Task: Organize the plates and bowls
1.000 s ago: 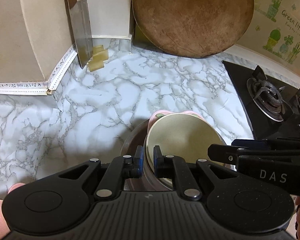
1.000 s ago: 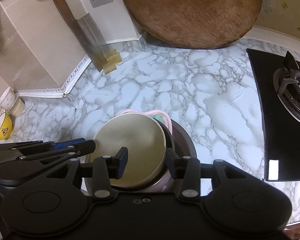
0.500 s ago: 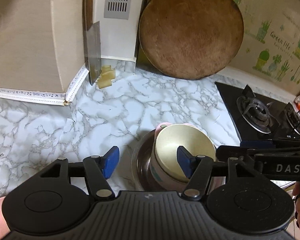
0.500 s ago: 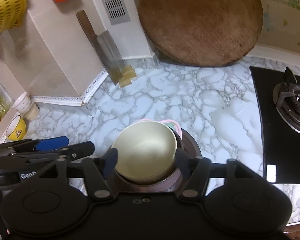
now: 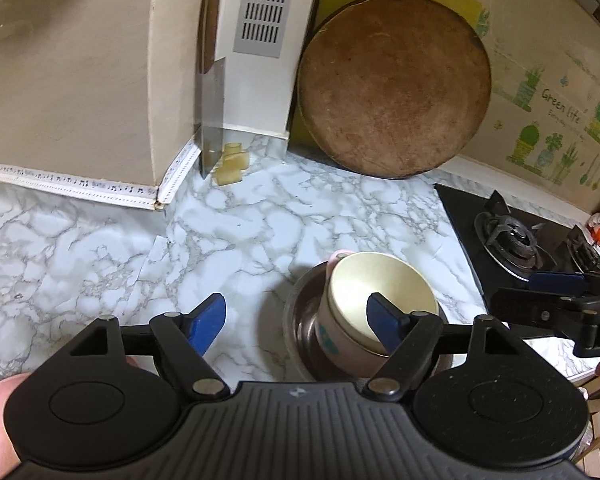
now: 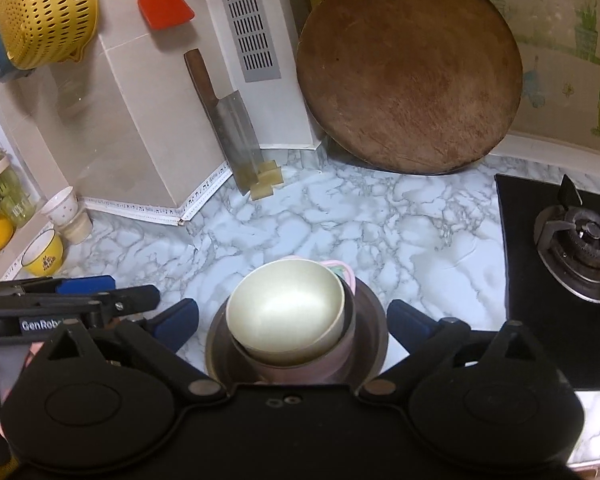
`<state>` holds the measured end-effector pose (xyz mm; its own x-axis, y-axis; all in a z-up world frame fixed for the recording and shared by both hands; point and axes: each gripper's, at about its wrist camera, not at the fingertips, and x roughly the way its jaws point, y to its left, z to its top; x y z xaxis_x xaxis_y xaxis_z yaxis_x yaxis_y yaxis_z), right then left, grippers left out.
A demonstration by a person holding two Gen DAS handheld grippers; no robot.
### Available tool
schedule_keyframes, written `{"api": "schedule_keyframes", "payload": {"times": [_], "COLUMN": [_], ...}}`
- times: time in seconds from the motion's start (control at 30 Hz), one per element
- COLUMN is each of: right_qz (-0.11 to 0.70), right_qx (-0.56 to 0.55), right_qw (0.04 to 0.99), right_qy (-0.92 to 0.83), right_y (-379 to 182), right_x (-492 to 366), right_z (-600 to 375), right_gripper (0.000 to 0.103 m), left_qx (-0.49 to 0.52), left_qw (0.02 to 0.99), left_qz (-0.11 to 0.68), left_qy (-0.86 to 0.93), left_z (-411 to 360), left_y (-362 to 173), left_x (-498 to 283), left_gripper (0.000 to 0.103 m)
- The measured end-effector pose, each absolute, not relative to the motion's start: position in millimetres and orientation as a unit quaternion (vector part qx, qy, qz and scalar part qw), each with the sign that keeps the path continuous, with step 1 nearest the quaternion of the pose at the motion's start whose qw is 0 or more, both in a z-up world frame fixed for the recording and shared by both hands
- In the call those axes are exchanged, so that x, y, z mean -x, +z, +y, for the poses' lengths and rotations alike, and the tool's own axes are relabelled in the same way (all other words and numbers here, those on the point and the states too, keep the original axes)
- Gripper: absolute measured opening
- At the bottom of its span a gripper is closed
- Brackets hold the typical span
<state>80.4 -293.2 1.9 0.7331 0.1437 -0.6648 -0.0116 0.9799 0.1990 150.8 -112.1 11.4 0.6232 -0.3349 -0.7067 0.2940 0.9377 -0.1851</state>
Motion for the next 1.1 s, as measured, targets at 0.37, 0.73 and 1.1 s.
{"api": "schedule_keyframes", "payload": {"times": [0.37,0.73,1.1], "right_qz": [0.395,0.441,0.465], "right_qx": [-0.064,-0.063,-0.047], "right_qw": [0.916,0.894,0.878], "right_qy": [0.032,0.051,0.099], "right_y": [-34.3,-79.9,-103.8], "right_x": [-100.4,-126.6,-143.2], "right_z": [-327.5,-356.9,-357.8], "right_gripper": [0.101,0.086,0.071], "left_qx": [0.003,-0.001,0.014], "left_qw": [0.891,0.878,0.873], "left_qz": [0.438,0.471,0.483], "left_qy": [-0.116,-0.086,-0.069], "left_z": [-121.8,-137.3,-146.9], "left_y": [-37.3,-80.0,-96.4], "left_x": [-161.4,-172.6,-184.9], "left_gripper": [0.077,0.077,0.077]}}
